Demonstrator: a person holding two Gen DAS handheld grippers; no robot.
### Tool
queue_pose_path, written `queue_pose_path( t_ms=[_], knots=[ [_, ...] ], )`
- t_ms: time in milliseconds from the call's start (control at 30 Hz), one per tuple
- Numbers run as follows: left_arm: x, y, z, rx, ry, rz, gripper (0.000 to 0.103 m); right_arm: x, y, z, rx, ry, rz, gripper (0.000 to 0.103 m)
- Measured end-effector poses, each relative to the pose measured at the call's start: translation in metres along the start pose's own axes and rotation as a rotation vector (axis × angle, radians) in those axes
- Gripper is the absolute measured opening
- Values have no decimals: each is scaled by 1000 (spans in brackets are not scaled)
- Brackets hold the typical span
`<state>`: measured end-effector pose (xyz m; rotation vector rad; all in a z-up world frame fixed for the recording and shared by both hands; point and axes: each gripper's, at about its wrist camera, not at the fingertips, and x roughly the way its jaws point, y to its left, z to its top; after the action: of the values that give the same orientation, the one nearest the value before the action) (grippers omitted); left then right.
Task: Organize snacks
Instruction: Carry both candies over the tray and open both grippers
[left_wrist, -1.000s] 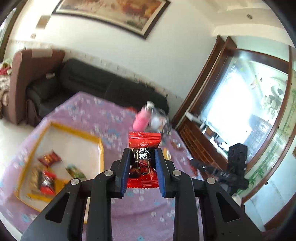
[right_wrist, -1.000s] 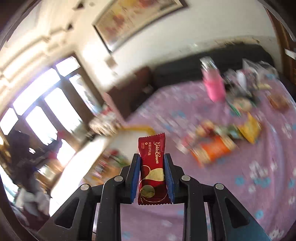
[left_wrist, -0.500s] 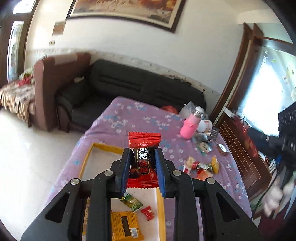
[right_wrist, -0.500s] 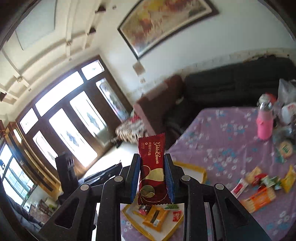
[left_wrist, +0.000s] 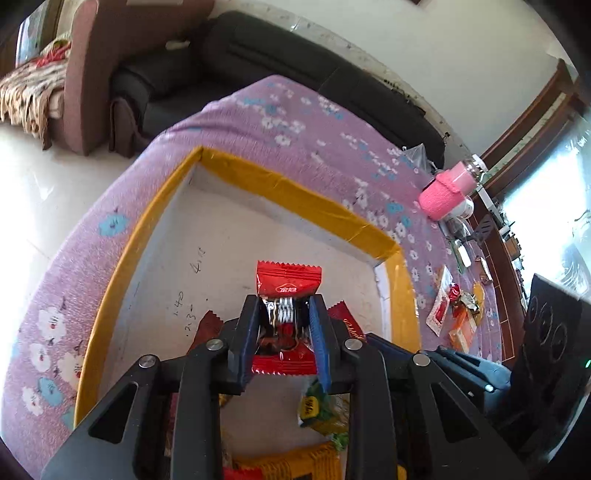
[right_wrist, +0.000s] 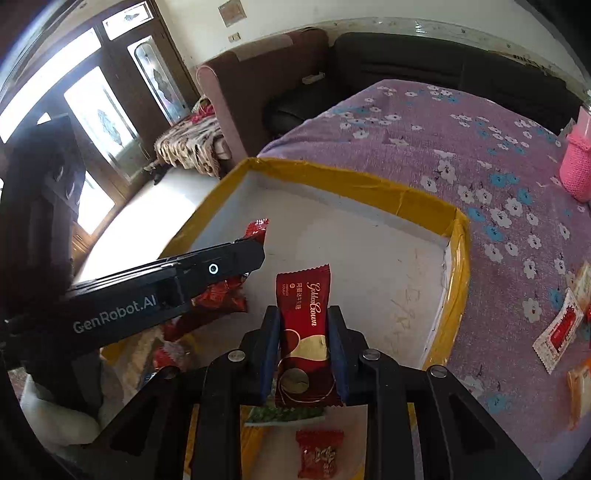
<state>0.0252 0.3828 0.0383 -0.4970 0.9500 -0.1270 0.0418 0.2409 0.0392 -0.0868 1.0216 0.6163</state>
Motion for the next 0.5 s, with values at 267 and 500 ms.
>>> queue_pose_path(
  t_ms=[267,500],
  knots=[
    [-21,2,-2,-53,-13,-59,25,-25,-8,-6,4,-62,46,39],
    [-93,-66,-54,78,-200,-21,51,-109,-38,-42,8,-274,16,49]
  ],
)
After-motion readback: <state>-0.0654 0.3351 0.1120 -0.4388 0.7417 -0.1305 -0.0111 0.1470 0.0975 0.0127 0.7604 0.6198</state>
